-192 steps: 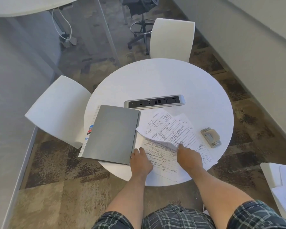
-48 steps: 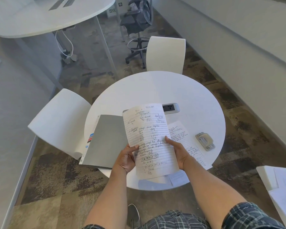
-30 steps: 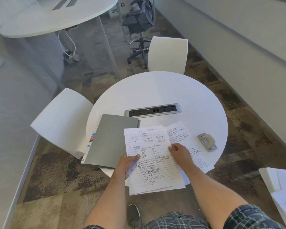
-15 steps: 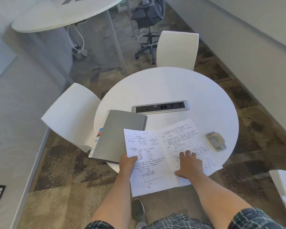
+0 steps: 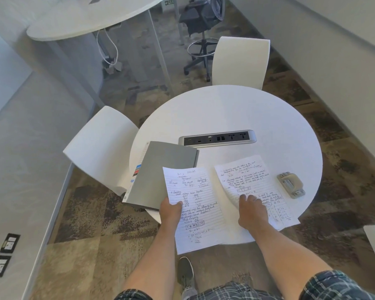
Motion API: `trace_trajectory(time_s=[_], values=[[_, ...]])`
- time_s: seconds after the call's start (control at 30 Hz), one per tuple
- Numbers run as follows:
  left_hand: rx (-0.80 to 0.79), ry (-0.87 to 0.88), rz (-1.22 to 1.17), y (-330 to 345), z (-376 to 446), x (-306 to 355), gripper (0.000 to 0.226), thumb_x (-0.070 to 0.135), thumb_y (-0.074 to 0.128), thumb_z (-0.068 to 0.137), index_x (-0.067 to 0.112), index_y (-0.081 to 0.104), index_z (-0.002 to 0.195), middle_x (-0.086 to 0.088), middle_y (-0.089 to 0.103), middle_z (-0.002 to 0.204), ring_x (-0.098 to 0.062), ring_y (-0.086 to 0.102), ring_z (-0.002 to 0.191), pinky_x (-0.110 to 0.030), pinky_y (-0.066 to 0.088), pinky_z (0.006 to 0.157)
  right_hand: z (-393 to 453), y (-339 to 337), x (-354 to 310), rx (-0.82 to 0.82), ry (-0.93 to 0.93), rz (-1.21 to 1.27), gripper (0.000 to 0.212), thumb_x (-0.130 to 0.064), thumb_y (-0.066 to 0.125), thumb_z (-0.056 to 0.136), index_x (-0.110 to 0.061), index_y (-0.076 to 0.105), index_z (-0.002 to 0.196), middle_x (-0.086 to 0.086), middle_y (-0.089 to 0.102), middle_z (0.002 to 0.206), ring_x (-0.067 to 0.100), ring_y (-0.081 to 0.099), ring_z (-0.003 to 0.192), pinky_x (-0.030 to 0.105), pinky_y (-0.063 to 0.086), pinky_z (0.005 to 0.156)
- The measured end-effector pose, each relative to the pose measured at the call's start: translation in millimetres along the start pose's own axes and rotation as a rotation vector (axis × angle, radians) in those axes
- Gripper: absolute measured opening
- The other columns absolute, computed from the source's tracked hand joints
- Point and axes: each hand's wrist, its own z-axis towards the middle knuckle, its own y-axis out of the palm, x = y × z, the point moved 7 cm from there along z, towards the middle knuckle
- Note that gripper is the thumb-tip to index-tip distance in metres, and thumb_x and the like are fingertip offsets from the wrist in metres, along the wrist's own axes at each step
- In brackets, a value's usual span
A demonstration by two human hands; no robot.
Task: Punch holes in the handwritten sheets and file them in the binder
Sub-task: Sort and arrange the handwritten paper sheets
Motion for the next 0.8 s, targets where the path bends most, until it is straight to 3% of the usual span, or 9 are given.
trace_trajectory(time_s=[0.17, 0.2, 0.27, 0.37, 0.47, 0.53, 0.67, 0.73, 0.8], values=[[0.056, 0.063, 0.116, -1.3, -9.1, 11.6, 0.079, -0.003, 0.051, 0.091, 0.029, 0.015, 0.154, -0.001, 0.064, 0.112, -0.016, 0.063, 0.082, -0.024, 0.042, 0.053, 0.8, -18.0, 6.5, 0.045, 0.073, 0.166, 0.046, -0.008, 0.056, 0.092, -0.010, 0.044, 0.136, 0.000, 0.058, 0.093, 0.018, 0.058, 0.075, 0.029, 0.047, 0.063], [0.053, 0.082, 0.153, -0.1, -9.3, 13.2, 0.085, -0.005, 0.050, 0.089, 0.035, 0.013, 0.155, -0.001, 0.065, 0.109, -0.019, 0.064, 0.080, -0.026, 0.043, 0.053, 1.1, -23.1, 7.9, 0.059, 0.087, 0.191, 0.044, -0.007, 0.055, 0.091, -0.011, 0.044, 0.134, -0.003, 0.055, 0.082, 0.015, 0.053, 0.064, 0.028, 0.042, 0.057], [-0.001, 0.097, 0.202, 6.8, -6.6, 15.8, 0.074, -0.006, 0.046, 0.086, 0.035, 0.035, 0.146, -0.008, 0.067, 0.110, -0.018, 0.061, 0.073, -0.026, 0.043, 0.053, -0.7, -34.1, 5.1, 0.092, 0.079, 0.231, 0.044, -0.007, 0.053, 0.090, -0.012, 0.044, 0.133, -0.006, 0.052, 0.070, 0.012, 0.047, 0.055, 0.027, 0.036, 0.051], [-0.069, 0.062, 0.178, 17.9, -4.9, 19.6, 0.047, -0.008, 0.045, 0.081, 0.016, 0.067, 0.114, -0.010, 0.066, 0.121, -0.018, 0.059, 0.071, -0.022, 0.043, 0.053, -5.4, -48.5, -15.4, 0.107, -0.010, 0.306, 0.044, -0.007, 0.047, 0.089, -0.015, 0.047, 0.133, -0.003, 0.060, 0.077, 0.020, 0.057, 0.066, 0.030, 0.041, 0.058], [-0.108, 0.023, 0.102, 28.5, -10.4, 25.8, 0.035, -0.002, 0.050, 0.086, 0.013, 0.071, 0.109, -0.002, 0.067, 0.118, -0.023, 0.065, 0.098, -0.029, 0.051, 0.071, -8.4, -58.6, -45.2, 0.044, -0.136, 0.355, 0.045, -0.011, 0.045, 0.090, -0.017, 0.047, 0.135, 0.005, 0.071, 0.102, 0.029, 0.067, 0.087, 0.035, 0.050, 0.074], [-0.147, 0.007, 0.022, 37.6, -12.6, 30.2, 0.016, 0.018, 0.059, 0.095, 0.015, 0.075, 0.093, 0.000, 0.074, 0.103, -0.024, 0.069, 0.097, -0.040, 0.057, 0.078, -10.7, -62.9, -63.6, 0.000, -0.239, 0.348, 0.046, -0.014, 0.044, 0.093, -0.019, 0.046, 0.139, 0.007, 0.071, 0.115, 0.030, 0.068, 0.099, 0.038, 0.052, 0.081], [-0.194, -0.030, -0.062, 50.5, -11.4, 37.5, 0.053, 0.060, 0.069, 0.086, 0.011, 0.066, 0.067, -0.008, 0.071, 0.068, -0.018, 0.068, 0.066, -0.031, 0.050, 0.066, -13.6, -61.5, -82.9, -0.069, -0.399, 0.387, 0.044, -0.025, 0.044, 0.099, -0.027, 0.051, 0.142, 0.005, 0.070, 0.128, 0.029, 0.065, 0.111, 0.039, 0.052, 0.090], [-0.178, 0.017, -0.041, 51.7, -11.2, 43.2, 0.047, 0.049, 0.074, 0.087, 0.012, 0.061, 0.061, 0.001, 0.065, 0.060, -0.015, 0.061, 0.061, -0.025, 0.044, 0.059, -13.6, -55.5, -82.7, -0.137, -0.461, 0.459, 0.044, -0.038, 0.051, 0.096, -0.035, 0.055, 0.140, -0.006, 0.070, 0.131, 0.018, 0.065, 0.118, 0.038, 0.051, 0.100], [-0.165, 0.062, -0.017, 51.5, -7.6, 47.6, 0.021, 0.023, 0.072, 0.090, 0.012, 0.071, 0.073, 0.003, 0.073, 0.073, -0.021, 0.068, 0.075, -0.027, 0.049, 0.064, -16.1, -50.6, -76.7, -0.242, -0.493, 0.586, 0.051, -0.058, 0.061, 0.089, -0.037, 0.061, 0.135, -0.015, 0.069, 0.131, 0.005, 0.066, 0.116, 0.034, 0.050, 0.105]])
